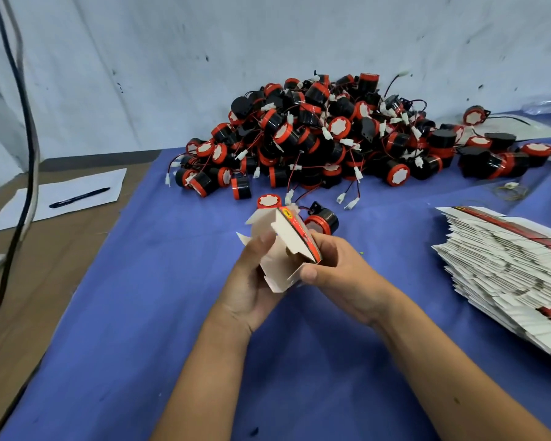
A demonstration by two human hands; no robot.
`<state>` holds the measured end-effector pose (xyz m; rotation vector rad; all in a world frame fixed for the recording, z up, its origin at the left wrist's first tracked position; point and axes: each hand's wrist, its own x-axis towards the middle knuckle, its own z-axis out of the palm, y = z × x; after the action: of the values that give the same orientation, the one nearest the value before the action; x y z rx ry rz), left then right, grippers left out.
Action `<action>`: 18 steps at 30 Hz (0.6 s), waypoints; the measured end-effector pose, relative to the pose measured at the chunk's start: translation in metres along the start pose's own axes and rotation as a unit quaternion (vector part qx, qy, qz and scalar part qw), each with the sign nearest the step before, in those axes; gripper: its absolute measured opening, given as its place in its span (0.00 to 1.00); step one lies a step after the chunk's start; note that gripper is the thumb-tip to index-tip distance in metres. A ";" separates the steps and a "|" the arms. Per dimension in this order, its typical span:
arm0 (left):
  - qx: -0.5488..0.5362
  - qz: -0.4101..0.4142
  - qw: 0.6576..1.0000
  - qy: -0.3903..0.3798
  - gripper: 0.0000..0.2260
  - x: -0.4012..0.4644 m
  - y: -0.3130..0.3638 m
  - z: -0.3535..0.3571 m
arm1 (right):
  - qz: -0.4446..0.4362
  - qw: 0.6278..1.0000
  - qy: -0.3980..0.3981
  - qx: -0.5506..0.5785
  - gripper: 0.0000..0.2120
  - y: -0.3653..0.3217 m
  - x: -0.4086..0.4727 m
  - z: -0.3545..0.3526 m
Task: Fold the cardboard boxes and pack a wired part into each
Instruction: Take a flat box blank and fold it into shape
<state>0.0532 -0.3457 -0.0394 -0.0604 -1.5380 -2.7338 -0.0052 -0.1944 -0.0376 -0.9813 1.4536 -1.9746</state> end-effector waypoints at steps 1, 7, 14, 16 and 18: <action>-0.009 0.007 1.000 0.015 0.34 0.001 0.000 -0.001 | 0.009 1.000 -0.009 0.006 0.35 0.000 0.000 0.001; -0.032 0.038 0.998 0.048 0.49 0.002 0.002 0.002 | 0.030 0.999 -0.024 -0.004 0.33 -0.001 0.000 0.003; 0.042 0.068 0.993 0.091 0.35 0.003 0.004 0.010 | 0.007 0.993 0.114 -0.028 0.27 0.001 0.002 0.008; 0.016 0.062 0.998 0.005 0.40 0.001 0.004 0.007 | -0.001 0.990 0.137 0.008 0.27 -0.001 0.003 0.006; -0.018 0.051 0.997 -0.047 0.42 -0.001 0.005 0.006 | -0.005 0.991 0.131 0.022 0.25 -0.003 0.002 0.005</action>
<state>0.0546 -0.3433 -0.0326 -0.2640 -1.4637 -2.7149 -0.0026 -0.1983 -0.0334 -0.7320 1.5353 -2.2000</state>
